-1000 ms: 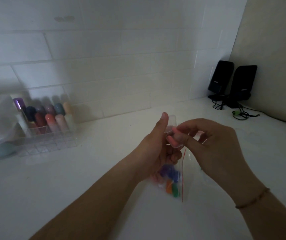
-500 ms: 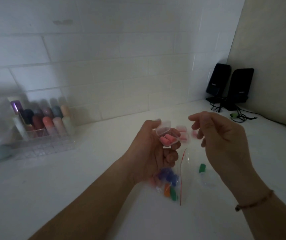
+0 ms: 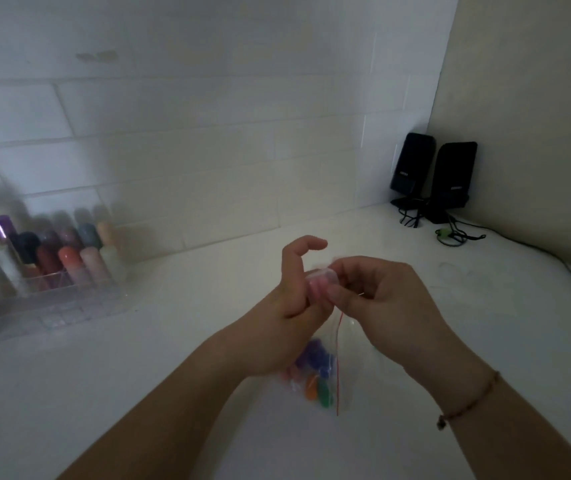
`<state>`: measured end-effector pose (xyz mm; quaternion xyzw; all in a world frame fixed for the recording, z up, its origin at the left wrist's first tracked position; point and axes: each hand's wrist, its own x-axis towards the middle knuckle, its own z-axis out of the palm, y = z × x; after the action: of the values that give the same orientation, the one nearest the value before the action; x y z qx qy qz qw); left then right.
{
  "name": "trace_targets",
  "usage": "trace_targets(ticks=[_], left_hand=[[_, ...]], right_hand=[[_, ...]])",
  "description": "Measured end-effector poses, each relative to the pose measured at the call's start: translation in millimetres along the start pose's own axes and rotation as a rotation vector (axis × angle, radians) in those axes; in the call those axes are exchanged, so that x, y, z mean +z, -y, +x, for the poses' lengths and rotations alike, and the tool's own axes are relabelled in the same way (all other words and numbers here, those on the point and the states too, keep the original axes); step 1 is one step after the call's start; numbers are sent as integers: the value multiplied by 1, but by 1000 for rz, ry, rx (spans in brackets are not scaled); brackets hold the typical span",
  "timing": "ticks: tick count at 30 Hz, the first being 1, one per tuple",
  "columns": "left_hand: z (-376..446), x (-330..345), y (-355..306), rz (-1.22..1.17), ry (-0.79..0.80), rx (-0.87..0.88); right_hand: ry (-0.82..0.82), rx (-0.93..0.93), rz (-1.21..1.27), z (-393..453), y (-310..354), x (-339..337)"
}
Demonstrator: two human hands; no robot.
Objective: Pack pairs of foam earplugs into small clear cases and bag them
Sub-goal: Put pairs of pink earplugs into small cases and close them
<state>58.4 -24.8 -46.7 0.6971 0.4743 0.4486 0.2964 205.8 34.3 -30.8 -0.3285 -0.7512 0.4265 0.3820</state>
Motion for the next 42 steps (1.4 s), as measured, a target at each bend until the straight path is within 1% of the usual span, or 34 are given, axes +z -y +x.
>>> trace_targets(ticks=[2, 5, 6, 7, 9, 10, 13, 14, 15, 16, 18, 20, 22, 25, 28, 30, 31, 32, 34, 35, 36, 38, 40, 42], left_hand=[[0, 4, 3, 174, -74, 47], [7, 9, 4, 535, -311, 199], [11, 10, 3, 595, -359, 232], [14, 10, 2, 632, -374, 243], [25, 9, -2, 704, -342, 238], [33, 9, -5, 729, -311, 213], [65, 8, -11, 794, -178, 54], [77, 8, -7, 821, -122, 4], [89, 9, -2, 838, -63, -34], [99, 11, 5, 852, -6, -57], [113, 18, 20, 899, 91, -77], [122, 24, 32, 961, 132, -59], [126, 27, 41, 1015, 121, -14], [128, 26, 50, 1091, 120, 46], [126, 23, 53, 1087, 162, -25], [123, 24, 48, 1070, 148, -49], [120, 24, 43, 1050, 140, -55], [116, 24, 36, 1026, 145, -65], [103, 21, 20, 948, 153, -71], [93, 18, 12, 886, 117, -67], [82, 14, 6, 816, 41, -58], [58, 4, -2, 671, -159, -67], [36, -2, -5, 536, -299, -140], [20, -4, -6, 453, -356, -201]], right_hand=[[-17, 25, 18, 2, -2, -2], [-57, 71, 55, 6, -3, -15], [-60, 82, 79, 7, -4, -20], [-61, 97, 102, 7, -5, -23], [-108, 114, 108, 11, -8, -28], [-190, 123, 98, 14, -12, -33], [-597, 156, 4, 24, -27, -57], [-709, 157, -31, 24, -29, -65], [-785, 161, -63, 23, -31, -71], [-833, 164, -94, 21, -33, -75], [-866, 160, -168, 18, -37, -75], [-840, 146, -253, 18, -42, -69], [-811, 135, -310, 19, -46, -63], [-798, 128, -328, 20, -47, -62], [-811, 131, -317, 20, -45, -62], [-786, 165, -337, 20, -44, -66], [-726, 191, -394, 20, -45, -69], [-629, 218, -476, 20, -46, -71], [-399, 262, -637, 18, -47, -75], [-302, 277, -706, 17, -47, -75], [-224, 285, -775, 16, -48, -74], [-106, 282, -908, 15, -52, -70], [-40, 299, -973, 14, -58, -66], [-35, 315, -957, 14, -61, -63]])
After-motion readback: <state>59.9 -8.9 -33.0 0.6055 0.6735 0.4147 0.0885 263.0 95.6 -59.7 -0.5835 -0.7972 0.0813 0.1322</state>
